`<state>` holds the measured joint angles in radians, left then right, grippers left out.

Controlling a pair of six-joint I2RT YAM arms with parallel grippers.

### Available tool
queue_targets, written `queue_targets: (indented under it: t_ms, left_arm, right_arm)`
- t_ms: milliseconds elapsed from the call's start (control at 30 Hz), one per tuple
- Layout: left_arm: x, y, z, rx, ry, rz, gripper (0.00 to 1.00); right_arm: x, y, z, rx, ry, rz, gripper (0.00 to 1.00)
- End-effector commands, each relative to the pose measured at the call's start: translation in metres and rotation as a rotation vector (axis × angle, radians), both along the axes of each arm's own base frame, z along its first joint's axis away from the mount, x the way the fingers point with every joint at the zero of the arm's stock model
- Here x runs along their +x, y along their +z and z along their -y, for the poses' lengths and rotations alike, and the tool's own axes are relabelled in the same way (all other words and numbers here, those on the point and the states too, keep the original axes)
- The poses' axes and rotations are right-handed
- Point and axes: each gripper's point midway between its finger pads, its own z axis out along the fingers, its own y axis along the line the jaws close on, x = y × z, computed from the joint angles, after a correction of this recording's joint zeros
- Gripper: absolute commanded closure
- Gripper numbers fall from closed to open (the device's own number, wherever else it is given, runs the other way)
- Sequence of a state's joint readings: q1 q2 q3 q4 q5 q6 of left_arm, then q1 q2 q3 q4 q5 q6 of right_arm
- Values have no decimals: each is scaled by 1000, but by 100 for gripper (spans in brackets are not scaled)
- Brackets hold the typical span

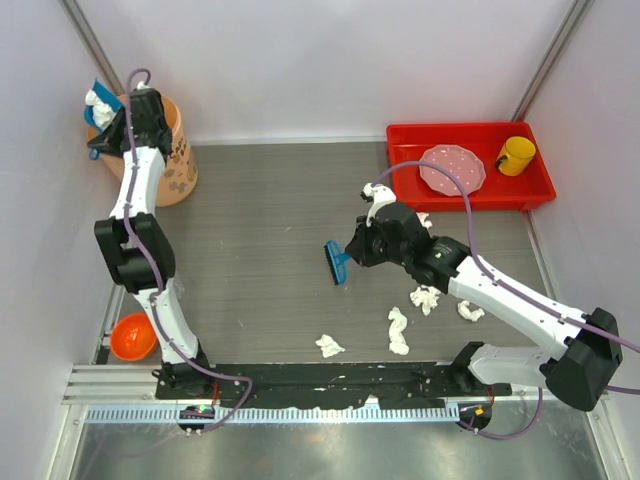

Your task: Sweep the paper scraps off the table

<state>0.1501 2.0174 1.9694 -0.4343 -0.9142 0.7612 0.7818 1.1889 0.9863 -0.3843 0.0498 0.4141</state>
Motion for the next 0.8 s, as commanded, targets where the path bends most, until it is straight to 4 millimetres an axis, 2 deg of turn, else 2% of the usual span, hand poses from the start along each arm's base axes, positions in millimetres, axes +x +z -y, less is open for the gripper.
queue_targets:
  t_ms: [0,33,67,100,133,167,233,267,300,600,633,767]
  left_arm:
    - [-11,57,-2,251,93,59,100]
    - [-12,43,-1,273,89,24,100]
    - [-12,54,-1,337,92,27,100]
    - [-11,52,-1,369,92,18,100]
    - [-11,41,-1,406,82,-32,100]
    - [-14,55,-1,477,97,-12,100]
    - [-7,42,1,551,64,-59,100]
    - [-10,49,2,596,76,-40,100]
    - [-6,47,3,615,63,-41,100]
    - [-9,43,8,611,53,-28,100]
    - [-12,47,9,604,50,-19,100]
    - [-18,48,19,501,16,44,100]
  right_arm:
    - [3,25,-4,72,-1,58,99]
    - [2,24,-5,72,2,56,99]
    - [2,24,-5,73,2,55,99]
    - [2,25,-5,76,3,56,99]
    - [2,23,-5,72,4,54,99]
    - [1,23,-5,73,5,52,99]
    - [1,22,-5,74,6,52,99]
    - [0,22,-5,73,7,50,99]
    - [0,22,-4,75,8,53,99]
    - [-2,17,-5,73,15,46,99]
    - [-1,17,-5,75,16,46,99]
    - [-1,16,-9,81,25,41,99]
